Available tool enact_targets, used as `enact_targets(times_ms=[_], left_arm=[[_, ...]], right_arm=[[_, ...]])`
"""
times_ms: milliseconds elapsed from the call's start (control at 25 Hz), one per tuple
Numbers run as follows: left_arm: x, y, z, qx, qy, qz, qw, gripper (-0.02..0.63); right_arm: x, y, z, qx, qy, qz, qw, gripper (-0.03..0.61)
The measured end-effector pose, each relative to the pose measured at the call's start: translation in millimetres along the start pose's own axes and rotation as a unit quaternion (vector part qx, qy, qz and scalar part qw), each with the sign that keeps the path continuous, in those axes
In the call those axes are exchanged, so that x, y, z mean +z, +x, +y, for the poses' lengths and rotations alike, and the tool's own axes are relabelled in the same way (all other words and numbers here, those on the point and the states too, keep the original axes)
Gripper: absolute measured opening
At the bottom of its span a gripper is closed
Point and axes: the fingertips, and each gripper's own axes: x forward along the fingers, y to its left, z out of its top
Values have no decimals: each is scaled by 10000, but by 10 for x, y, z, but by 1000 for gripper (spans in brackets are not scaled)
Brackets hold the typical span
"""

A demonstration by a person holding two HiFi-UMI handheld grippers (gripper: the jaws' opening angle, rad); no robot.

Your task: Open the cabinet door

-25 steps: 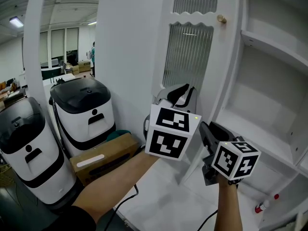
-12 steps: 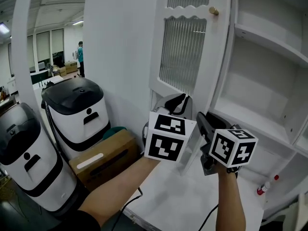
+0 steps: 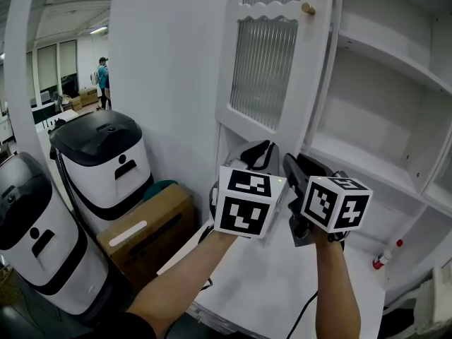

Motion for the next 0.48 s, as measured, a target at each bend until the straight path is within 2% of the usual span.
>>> enact_targets(times_ms=[120, 280, 480], left_arm=[[-53, -29, 15, 33, 31, 51, 10000, 33], [-108, -109, 24, 25, -142, 108, 9998, 28], [-79, -227, 15, -42, -65, 75, 9999, 25]], right_arm=[[6, -18, 28, -94, -11, -25, 10000, 80], [-4, -36, 73, -199, -23, -19, 9998, 80], [1, -56, 144, -319, -30, -37, 9995, 78]])
